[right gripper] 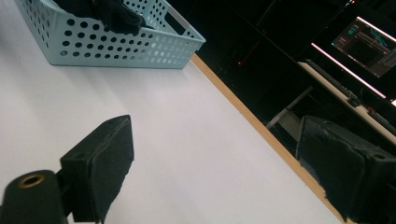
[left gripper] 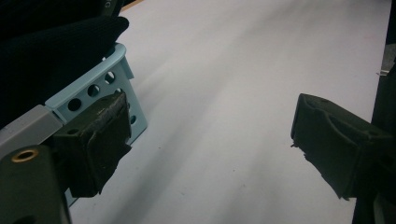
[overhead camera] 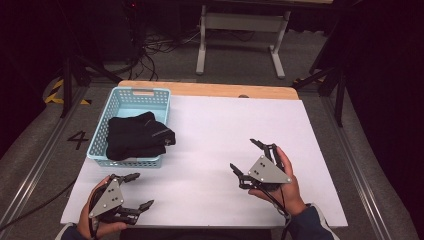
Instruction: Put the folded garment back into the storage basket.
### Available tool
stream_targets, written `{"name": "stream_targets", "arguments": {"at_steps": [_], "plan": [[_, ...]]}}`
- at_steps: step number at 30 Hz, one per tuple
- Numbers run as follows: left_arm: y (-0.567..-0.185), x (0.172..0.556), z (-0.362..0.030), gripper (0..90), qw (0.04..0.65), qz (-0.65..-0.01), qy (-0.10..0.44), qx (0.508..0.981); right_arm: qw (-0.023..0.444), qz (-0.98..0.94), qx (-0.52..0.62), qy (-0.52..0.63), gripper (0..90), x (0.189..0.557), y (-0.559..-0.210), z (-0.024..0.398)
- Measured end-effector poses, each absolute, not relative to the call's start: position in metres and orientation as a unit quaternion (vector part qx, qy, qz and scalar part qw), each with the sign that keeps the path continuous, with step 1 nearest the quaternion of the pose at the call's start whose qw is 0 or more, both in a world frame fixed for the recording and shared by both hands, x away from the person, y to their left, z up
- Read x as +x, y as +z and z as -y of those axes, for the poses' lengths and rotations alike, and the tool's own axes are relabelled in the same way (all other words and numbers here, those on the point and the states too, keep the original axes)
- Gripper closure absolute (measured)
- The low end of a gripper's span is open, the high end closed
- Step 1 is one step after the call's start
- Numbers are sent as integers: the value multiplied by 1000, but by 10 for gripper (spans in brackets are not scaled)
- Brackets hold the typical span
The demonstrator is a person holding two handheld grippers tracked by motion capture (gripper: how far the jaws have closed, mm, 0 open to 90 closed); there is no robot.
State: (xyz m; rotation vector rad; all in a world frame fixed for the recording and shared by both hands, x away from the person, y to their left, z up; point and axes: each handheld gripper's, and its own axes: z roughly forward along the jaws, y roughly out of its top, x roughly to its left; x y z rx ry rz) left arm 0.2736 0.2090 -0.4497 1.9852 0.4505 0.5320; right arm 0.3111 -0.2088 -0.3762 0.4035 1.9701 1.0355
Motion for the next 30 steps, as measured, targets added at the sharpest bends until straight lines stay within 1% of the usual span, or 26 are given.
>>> {"name": "stream_targets", "arguments": {"at_steps": [19,22,30], "plan": [[-450,273,-208,129,495,-186,221,819,423,-791,168,409,127,306,-398,220],[-450,273,-208,129,495,-185,220,820,430,-789,175,402,125,305,-401,222],[-450,274,-208,129,496,-187,219,819,421,-788,183,411,125,301,-410,232]]}}
